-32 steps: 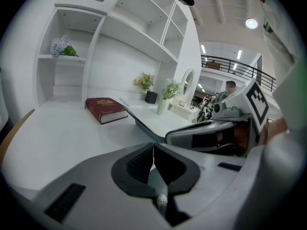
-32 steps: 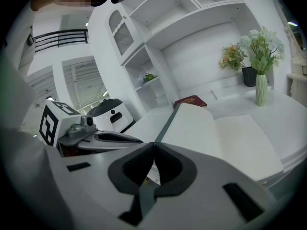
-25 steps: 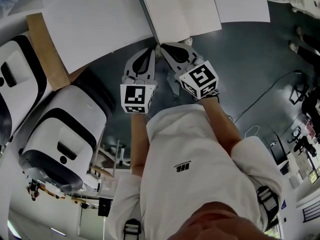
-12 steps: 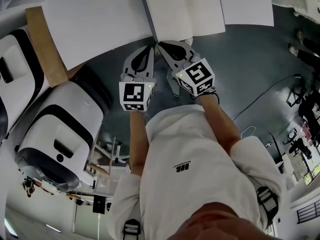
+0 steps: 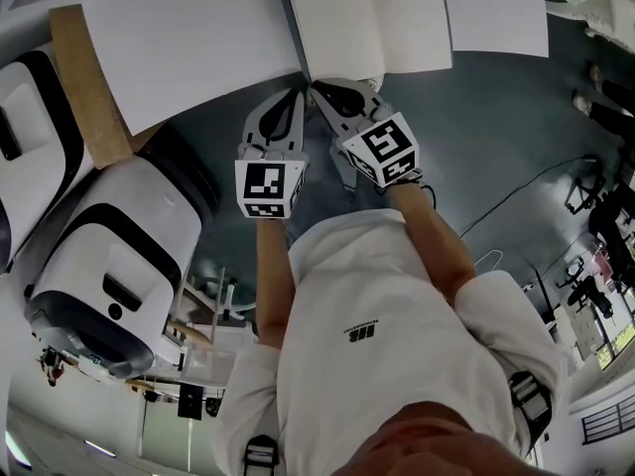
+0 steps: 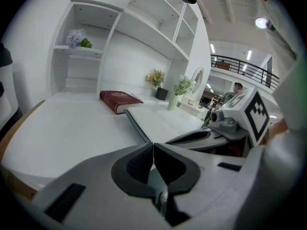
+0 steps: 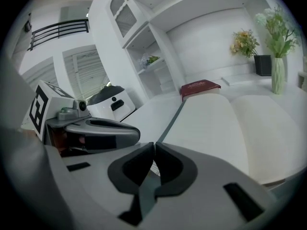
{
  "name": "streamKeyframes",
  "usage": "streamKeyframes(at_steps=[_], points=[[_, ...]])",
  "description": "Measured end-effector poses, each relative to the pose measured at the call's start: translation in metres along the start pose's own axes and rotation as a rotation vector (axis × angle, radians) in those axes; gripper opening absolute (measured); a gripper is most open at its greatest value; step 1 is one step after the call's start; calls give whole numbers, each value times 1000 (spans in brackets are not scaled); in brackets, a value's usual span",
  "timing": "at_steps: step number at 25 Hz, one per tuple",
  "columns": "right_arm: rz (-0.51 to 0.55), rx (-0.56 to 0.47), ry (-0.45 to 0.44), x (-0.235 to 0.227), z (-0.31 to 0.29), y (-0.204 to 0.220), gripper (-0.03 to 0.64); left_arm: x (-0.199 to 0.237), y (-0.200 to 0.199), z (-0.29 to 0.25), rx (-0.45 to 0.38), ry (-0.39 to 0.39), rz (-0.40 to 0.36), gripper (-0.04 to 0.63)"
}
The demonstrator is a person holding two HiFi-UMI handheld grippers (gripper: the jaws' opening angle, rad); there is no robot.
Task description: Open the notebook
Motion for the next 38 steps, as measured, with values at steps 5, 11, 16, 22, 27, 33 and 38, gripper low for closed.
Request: streamKeyframes(at_steps=[5, 11, 16, 22, 27, 33, 38], points=[[7, 15, 11, -1, -7, 6, 5, 5, 4, 0, 4, -9, 8, 0], [19, 33, 19, 1, -15, 12, 5, 11, 10, 2, 6, -16, 17, 0], [29, 49, 29, -1, -20, 15, 5, 12, 11, 3, 5, -18, 18, 0], [35, 53, 32, -2, -21, 18, 6, 12, 13, 4, 5, -23, 18, 0], [39, 55, 34, 3, -24, 21, 8, 12, 16, 8, 3, -24, 17, 0], [23, 35, 14, 2, -21, 20, 26, 10, 15, 7, 2, -28, 16, 0], [20, 28, 13, 4, -22, 19, 44, 11, 16, 11, -1, -31, 17, 0]])
Point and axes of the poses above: the fingertips, and each gripper's own axes: z backward along the fingers, x to its left, y out of its underside, the point moved 3 cm from there along z, backward along the fingers, and after that the axes turned 1 degree about x, right-handed, at the moved point
